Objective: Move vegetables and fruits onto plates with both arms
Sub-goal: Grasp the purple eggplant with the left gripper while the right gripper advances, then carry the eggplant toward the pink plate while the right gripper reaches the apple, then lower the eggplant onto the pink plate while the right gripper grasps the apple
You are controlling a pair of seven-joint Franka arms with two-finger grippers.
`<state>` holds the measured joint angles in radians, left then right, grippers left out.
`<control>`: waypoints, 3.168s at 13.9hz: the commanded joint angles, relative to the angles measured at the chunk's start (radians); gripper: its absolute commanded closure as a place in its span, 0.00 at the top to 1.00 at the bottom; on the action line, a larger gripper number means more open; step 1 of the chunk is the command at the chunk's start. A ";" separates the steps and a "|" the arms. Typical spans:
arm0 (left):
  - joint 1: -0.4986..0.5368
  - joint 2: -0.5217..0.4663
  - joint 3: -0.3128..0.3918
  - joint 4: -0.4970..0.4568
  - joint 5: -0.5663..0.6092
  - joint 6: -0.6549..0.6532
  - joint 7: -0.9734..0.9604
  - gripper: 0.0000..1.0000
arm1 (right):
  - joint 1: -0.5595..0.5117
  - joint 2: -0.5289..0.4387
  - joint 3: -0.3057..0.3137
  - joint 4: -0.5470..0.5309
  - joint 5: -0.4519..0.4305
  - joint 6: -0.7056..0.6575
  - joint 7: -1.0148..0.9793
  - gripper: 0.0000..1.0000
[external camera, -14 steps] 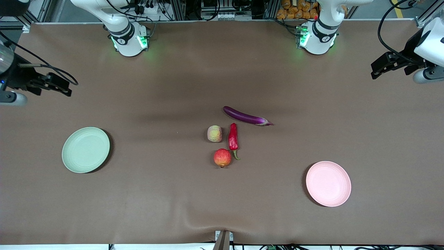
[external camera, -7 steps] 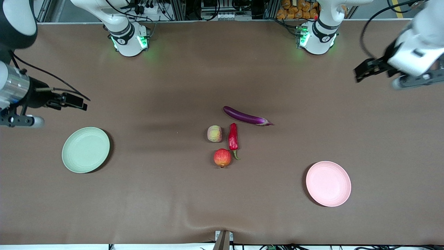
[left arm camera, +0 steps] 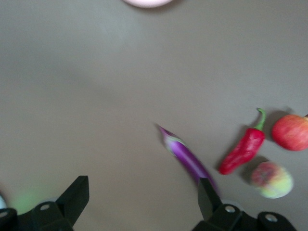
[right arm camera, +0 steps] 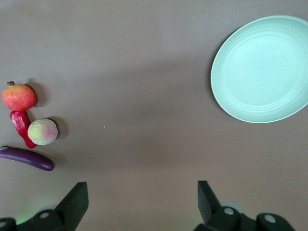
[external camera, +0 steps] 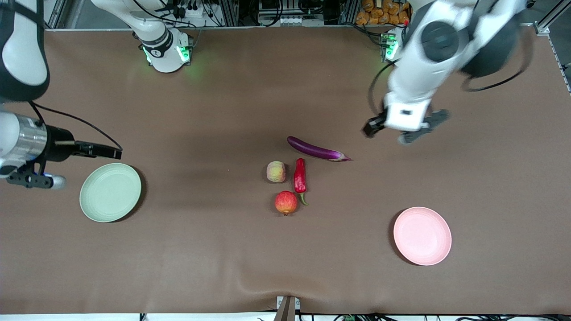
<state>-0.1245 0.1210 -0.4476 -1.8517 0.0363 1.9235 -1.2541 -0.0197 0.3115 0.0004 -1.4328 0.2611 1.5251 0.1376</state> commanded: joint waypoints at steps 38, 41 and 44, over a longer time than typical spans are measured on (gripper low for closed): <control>0.347 0.359 -0.060 0.115 0.379 0.200 0.217 0.00 | 0.515 0.622 0.015 0.135 0.863 0.830 0.924 1.00; 0.405 0.446 -0.057 0.207 0.381 0.206 0.356 0.00 | 0.517 0.656 0.015 0.167 0.863 0.839 0.907 1.00; 0.407 0.563 -0.054 0.311 0.389 0.213 0.380 0.00 | 0.518 0.675 0.015 0.183 0.863 0.860 0.881 1.00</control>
<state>0.2901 0.5900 -0.4912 -1.6431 0.4298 2.1411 -0.8959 0.5002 0.9522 0.0148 -1.2981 1.0971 2.3754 1.0499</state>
